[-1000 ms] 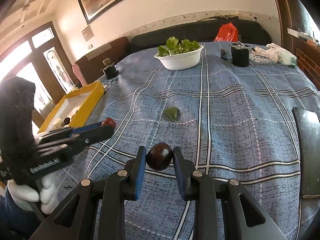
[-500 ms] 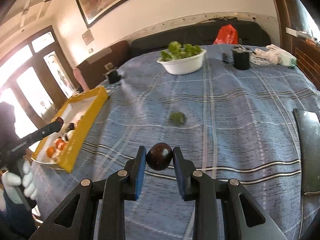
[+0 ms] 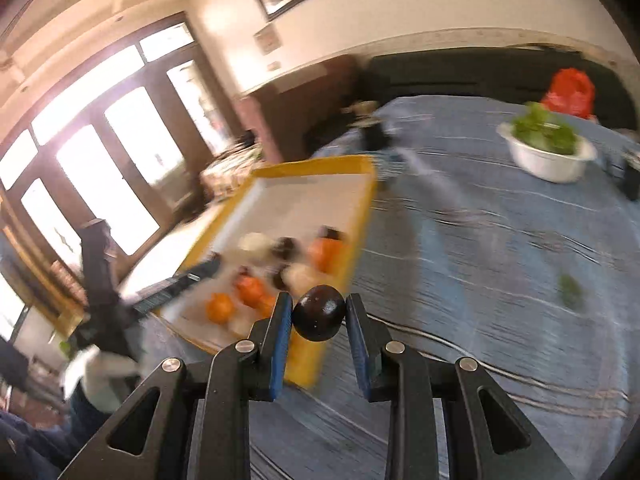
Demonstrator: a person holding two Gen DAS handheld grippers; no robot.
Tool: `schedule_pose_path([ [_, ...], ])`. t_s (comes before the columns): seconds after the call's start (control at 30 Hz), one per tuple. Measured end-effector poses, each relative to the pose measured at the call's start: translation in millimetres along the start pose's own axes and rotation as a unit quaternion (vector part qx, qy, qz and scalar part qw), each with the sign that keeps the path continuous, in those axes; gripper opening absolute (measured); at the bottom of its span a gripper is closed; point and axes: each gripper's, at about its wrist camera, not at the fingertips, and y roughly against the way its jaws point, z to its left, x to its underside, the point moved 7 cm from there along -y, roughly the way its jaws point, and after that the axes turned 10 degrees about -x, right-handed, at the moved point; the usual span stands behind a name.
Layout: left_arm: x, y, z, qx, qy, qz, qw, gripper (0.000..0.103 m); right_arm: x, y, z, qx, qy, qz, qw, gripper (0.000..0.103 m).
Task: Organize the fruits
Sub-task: 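Carry the red date and the dark brown fruit over the yellow-rimmed tray, then open the left tool to drop the date while the right tool releases the dark fruit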
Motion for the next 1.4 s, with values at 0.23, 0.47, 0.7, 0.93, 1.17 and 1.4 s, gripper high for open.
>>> schedule_pose_path([
  [0.23, 2.0, -3.1, 8.3, 0.011, 0.025, 0.010, 0.9996, 0.018, -16.4, -86.9, 30.1, -0.031, 0.000, 0.046, 0.998, 0.031],
  [0.47, 3.7, -4.0, 9.7, -0.001, 0.023, 0.014, 0.9996, 0.018, -14.9, -135.5, 27.6, -0.021, -0.006, 0.082, 0.996, 0.031],
  [0.7, 3.6, -6.5, 7.4, -0.005, 0.021, 0.017, 0.9996, 0.018, -14.3, -148.9, 21.2, -0.006, -0.003, 0.092, 0.996, 0.031],
  [0.93, 4.1, -6.6, 7.9, -0.004, 0.022, 0.016, 0.9996, 0.018, -11.5, -156.3, 11.9, -0.008, -0.013, 0.098, 0.995, 0.031],
  [1.17, 4.9, -6.2, 8.8, -0.003, 0.022, 0.017, 0.9996, 0.018, -11.5, -156.1, 9.9, -0.014, -0.019, 0.098, 0.995, 0.031],
  [1.4, 4.5, -6.3, 8.3, -0.003, 0.022, 0.017, 0.9996, 0.019, -10.8, -154.5, 12.1, -0.019, -0.019, 0.096, 0.995, 0.037],
])
